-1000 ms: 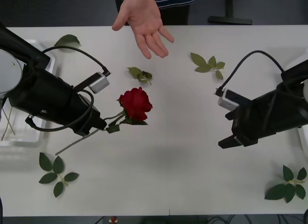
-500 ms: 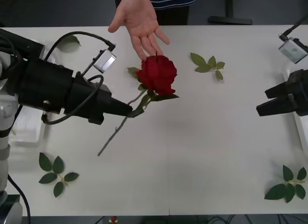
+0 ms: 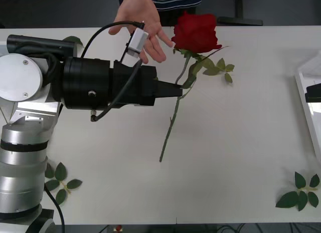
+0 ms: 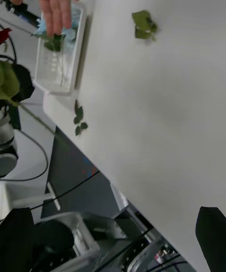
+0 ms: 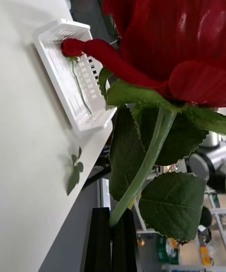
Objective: Place the red flowers into the right box and the blue flowers into the left box. If a person shows an open palm, hand one flower to the person first, then continue sorting.
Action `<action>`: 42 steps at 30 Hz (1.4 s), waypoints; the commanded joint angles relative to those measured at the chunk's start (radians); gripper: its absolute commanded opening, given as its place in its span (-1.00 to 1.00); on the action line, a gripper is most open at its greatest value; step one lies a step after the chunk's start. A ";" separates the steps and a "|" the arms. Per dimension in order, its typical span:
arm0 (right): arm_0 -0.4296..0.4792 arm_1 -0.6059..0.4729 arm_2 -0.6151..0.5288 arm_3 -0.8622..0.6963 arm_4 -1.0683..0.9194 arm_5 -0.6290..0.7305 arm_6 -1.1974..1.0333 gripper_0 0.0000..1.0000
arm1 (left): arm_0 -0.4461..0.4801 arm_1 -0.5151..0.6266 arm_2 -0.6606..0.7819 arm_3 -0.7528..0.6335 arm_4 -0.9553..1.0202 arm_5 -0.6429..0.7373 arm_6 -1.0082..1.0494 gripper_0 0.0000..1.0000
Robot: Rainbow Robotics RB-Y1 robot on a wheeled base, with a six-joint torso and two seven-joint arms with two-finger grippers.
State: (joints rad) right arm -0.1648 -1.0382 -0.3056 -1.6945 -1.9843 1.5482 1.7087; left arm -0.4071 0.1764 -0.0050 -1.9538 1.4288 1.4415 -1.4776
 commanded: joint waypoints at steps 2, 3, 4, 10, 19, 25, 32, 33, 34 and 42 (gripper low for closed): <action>0.157 -0.034 0.025 -0.194 0.018 -0.189 0.042 1.00 | -0.012 -0.008 -0.052 -0.050 -0.022 -0.098 0.020 -1.00; 0.194 -0.034 0.033 -0.232 0.013 -0.250 0.037 1.00 | -0.012 -0.011 -0.066 -0.050 -0.024 -0.125 0.030 -1.00; 0.218 -0.034 0.039 -0.258 0.007 -0.292 0.035 1.00 | -0.010 -0.009 -0.073 -0.050 -0.024 -0.145 0.045 -1.00; 0.337 -0.034 0.079 -0.413 -0.018 -0.493 0.022 1.00 | -0.012 -0.011 -0.115 -0.050 -0.030 -0.245 0.071 -1.00; 0.352 0.014 0.197 -0.519 0.005 -0.724 0.005 1.00 | -0.010 -0.009 -0.176 -0.048 -0.033 -0.380 0.100 -1.00; 0.284 0.061 0.349 -0.533 0.104 -0.872 -0.009 1.00 | -0.012 -0.009 -0.210 -0.045 -0.051 -0.441 0.128 -1.00; 0.179 0.078 0.560 -0.530 0.171 -1.056 -0.038 1.00 | -0.010 -0.009 -0.214 -0.045 -0.053 -0.449 0.135 -1.00; 0.172 0.078 0.576 -0.530 0.171 -1.068 -0.040 1.00 | -0.012 -0.009 -0.213 -0.045 -0.053 -0.447 0.134 -1.00; 0.159 0.078 0.600 -0.531 0.171 -1.086 -0.041 1.00 | -0.010 -0.009 -0.213 -0.045 -0.053 -0.449 0.134 -1.00; 0.149 0.084 0.631 -0.531 0.171 -1.122 -0.044 -1.00 | -0.010 -0.009 -0.213 -0.045 -0.053 -0.449 0.134 -1.00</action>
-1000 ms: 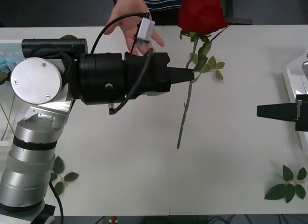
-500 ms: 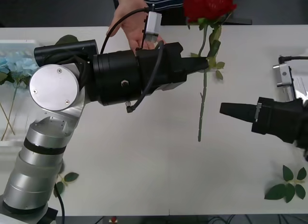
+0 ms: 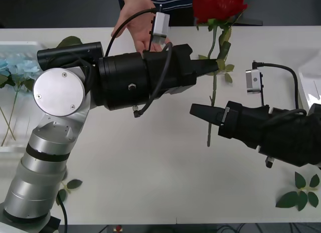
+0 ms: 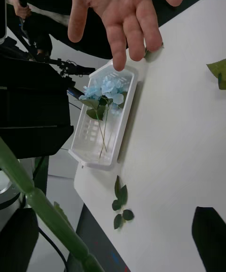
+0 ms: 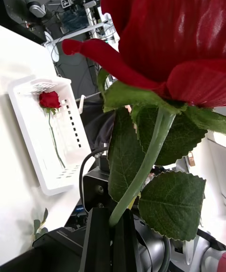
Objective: Place the red flowers into the right box and the blue flowers into the left box. If a person shows an open palm, hand one flower to the person first, then continue sorting.
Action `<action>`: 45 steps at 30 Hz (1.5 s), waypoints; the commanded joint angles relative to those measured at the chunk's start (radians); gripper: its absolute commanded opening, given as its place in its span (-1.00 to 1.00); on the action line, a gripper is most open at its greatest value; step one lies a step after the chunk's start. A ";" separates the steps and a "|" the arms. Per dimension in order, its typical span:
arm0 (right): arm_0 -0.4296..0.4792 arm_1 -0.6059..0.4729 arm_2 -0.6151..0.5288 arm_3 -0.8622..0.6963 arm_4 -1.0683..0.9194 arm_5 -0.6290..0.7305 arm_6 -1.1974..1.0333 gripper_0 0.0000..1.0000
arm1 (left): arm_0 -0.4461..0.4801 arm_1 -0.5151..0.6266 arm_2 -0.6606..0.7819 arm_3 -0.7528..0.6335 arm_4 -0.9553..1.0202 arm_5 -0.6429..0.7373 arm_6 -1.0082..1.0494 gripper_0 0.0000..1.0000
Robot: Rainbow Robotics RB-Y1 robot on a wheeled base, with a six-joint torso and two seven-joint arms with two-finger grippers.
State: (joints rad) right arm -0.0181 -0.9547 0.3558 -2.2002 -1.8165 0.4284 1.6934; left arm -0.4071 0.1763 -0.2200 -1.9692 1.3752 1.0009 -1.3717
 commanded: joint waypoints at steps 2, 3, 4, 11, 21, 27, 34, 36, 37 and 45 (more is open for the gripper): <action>0.003 0.001 -0.031 -0.027 0.003 -0.008 -0.029 -1.00 | -0.010 -0.009 0.001 -0.030 0.001 -0.008 0.028 -1.00; 0.003 0.002 -0.032 -0.026 0.003 -0.010 -0.029 -1.00 | -0.010 -0.009 0.001 -0.030 0.001 -0.008 0.028 -1.00; 0.003 0.002 -0.032 -0.027 0.003 -0.010 -0.029 -1.00 | -0.010 -0.008 0.001 -0.030 0.001 -0.007 0.028 -1.00; 0.003 0.002 -0.031 -0.027 0.003 -0.016 -0.031 -1.00 | -0.010 -0.006 0.001 -0.030 0.001 -0.007 0.026 -1.00; 0.003 0.002 -0.031 -0.026 -0.006 -0.034 -0.031 -1.00 | -0.012 -0.004 0.001 -0.030 0.001 -0.008 0.026 -1.00; 0.000 -0.007 -0.044 -0.026 -0.041 -0.049 -0.031 -1.00 | -0.012 -0.004 0.001 -0.030 0.002 -0.008 0.026 -1.00; 0.000 -0.045 -0.112 -0.027 -0.133 -0.019 -0.032 -1.00 | -0.013 -0.003 0.002 -0.030 0.007 -0.010 0.019 -0.18; 0.000 -0.050 -0.121 -0.027 -0.147 -0.016 -0.034 -1.00 | -0.015 -0.003 0.002 -0.030 0.010 -0.010 0.016 0.09; 0.000 -0.052 -0.123 -0.027 -0.150 -0.016 -0.034 -1.00 | -0.013 -0.003 0.002 -0.030 0.011 -0.010 0.019 0.18; 0.000 -0.052 -0.146 -0.024 -0.149 -0.017 -0.034 -1.00 | -0.015 -0.003 0.002 -0.030 0.031 -0.010 0.023 1.00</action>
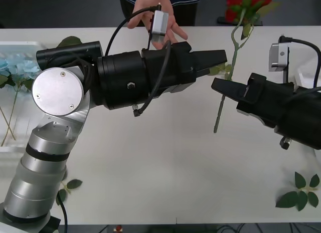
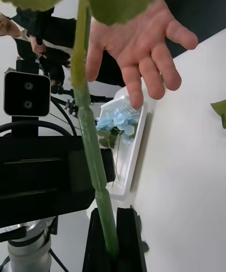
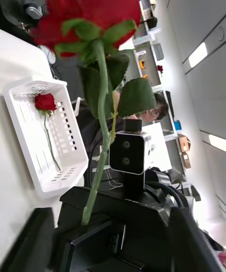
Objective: Place the red flowers into the right box and the blue flowers into the left box. If a person shows an open palm, hand one flower to the person first, then continue sorting.
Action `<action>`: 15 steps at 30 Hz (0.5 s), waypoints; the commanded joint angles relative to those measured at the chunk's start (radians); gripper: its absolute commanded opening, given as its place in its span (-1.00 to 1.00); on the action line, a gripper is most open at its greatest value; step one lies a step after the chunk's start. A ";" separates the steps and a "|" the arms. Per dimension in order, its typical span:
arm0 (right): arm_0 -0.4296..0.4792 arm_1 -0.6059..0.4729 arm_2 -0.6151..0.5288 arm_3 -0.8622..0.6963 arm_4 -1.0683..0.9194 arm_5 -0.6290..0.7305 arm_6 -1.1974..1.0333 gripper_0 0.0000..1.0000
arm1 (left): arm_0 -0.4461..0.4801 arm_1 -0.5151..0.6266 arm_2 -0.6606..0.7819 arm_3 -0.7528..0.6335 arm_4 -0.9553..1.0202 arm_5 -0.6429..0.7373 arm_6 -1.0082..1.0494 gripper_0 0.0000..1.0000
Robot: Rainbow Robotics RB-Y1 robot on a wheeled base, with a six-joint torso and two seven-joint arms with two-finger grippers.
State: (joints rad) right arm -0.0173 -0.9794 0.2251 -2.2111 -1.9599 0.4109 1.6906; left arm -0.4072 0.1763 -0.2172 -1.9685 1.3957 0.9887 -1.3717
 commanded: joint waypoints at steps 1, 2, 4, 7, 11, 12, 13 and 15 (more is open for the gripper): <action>-0.001 -0.027 -0.032 -0.012 -0.005 0.000 -0.031 -1.00 | -0.015 -0.003 -0.001 -0.030 0.012 0.004 0.022 1.00; -0.001 -0.028 -0.043 -0.010 -0.005 0.000 -0.032 -1.00 | -0.015 -0.003 -0.001 -0.030 0.012 0.002 0.022 1.00; -0.001 -0.032 -0.105 0.007 -0.005 0.029 -0.031 -1.00 | -0.015 -0.003 -0.001 -0.030 0.016 0.004 0.022 1.00; -0.003 -0.038 -0.240 0.062 -0.001 0.181 -0.031 -1.00 | -0.015 -0.001 -0.001 -0.030 0.019 0.004 0.020 1.00; -0.056 -0.055 -0.411 0.186 0.003 0.448 -0.015 -1.00 | -0.015 -0.001 0.001 -0.030 0.022 0.004 0.017 1.00; -0.084 -0.058 -0.434 0.217 0.004 0.500 -0.012 -1.00 | -0.013 -0.001 0.001 -0.030 0.023 0.004 0.016 1.00; -0.118 -0.064 -0.451 0.249 0.010 0.545 -0.008 -1.00 | -0.015 -0.001 0.001 -0.030 0.023 0.002 0.017 1.00; -0.214 -0.081 -0.461 0.317 0.038 0.615 0.000 -1.00 | -0.015 -0.001 0.001 -0.030 0.023 0.004 0.017 1.00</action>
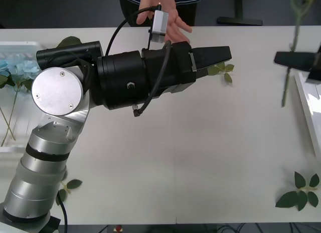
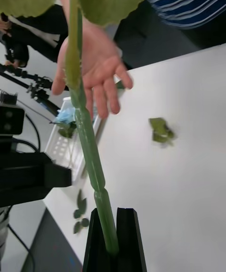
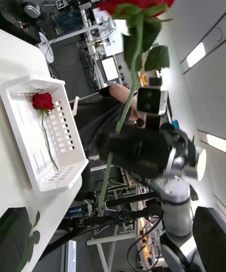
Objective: Place the red flowers into the right box and the blue flowers into the left box. If a person shows an open palm, hand one flower to the person first, then continue sorting.
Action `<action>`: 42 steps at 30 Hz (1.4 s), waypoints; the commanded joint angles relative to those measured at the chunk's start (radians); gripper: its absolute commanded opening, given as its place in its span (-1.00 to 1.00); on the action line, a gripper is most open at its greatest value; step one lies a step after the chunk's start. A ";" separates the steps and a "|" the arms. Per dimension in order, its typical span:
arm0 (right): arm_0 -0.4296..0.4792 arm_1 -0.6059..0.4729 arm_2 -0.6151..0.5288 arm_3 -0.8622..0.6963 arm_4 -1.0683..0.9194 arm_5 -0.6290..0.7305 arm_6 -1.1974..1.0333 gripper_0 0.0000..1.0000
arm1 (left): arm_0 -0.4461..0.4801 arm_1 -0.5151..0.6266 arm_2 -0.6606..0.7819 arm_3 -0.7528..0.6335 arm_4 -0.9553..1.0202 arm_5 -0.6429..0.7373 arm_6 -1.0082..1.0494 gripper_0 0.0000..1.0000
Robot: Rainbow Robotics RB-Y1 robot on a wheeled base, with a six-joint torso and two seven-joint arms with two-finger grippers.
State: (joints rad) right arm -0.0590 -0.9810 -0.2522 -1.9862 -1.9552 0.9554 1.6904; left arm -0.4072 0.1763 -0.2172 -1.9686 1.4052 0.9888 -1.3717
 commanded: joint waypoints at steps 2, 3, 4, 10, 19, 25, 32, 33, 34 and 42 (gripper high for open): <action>-0.239 -0.088 0.022 0.135 0.075 0.080 0.002 -1.00 | -0.013 -0.001 0.001 -0.030 0.015 0.002 0.014 1.00; -0.288 -0.088 0.036 0.161 0.110 0.072 0.003 -1.00 | -0.015 -0.001 0.001 -0.030 0.015 0.004 0.016 1.00; -0.321 -0.088 0.051 0.178 0.139 0.063 0.005 -1.00 | -0.015 -0.001 0.001 -0.030 0.015 0.004 0.014 1.00; -0.506 -0.085 0.214 0.224 0.337 -0.164 -0.006 -1.00 | -0.013 0.000 0.001 -0.030 0.015 0.004 0.014 1.00; -0.722 0.071 0.352 0.320 0.746 -0.293 -0.156 -1.00 | -0.013 0.003 0.002 -0.030 0.023 0.004 0.008 1.00; -0.843 0.174 0.435 0.425 0.966 -0.293 -0.278 -1.00 | -0.013 0.005 0.002 -0.030 0.028 0.004 0.006 1.00; -0.975 0.340 0.453 0.581 1.204 -0.293 -0.380 -1.00 | -0.013 0.006 0.002 -0.030 0.029 0.004 0.005 1.00; -0.995 0.363 0.453 0.610 1.237 -0.293 -0.396 -1.00 | -0.013 0.006 0.002 -0.030 0.029 0.004 0.003 1.00; -1.012 0.381 0.453 0.635 1.274 -0.293 -0.408 -1.00 | -0.013 0.008 0.002 -0.030 0.029 0.004 0.003 1.00; -1.032 0.444 0.453 0.669 1.460 -0.291 -0.492 -1.00 | -0.013 0.009 0.004 -0.030 0.031 0.004 0.000 1.00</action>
State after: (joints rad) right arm -1.0586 -0.5155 0.2023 -1.2956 -0.4950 0.6699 1.2056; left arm -0.4072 0.1766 -0.2173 -1.9687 1.4229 0.9894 -1.3718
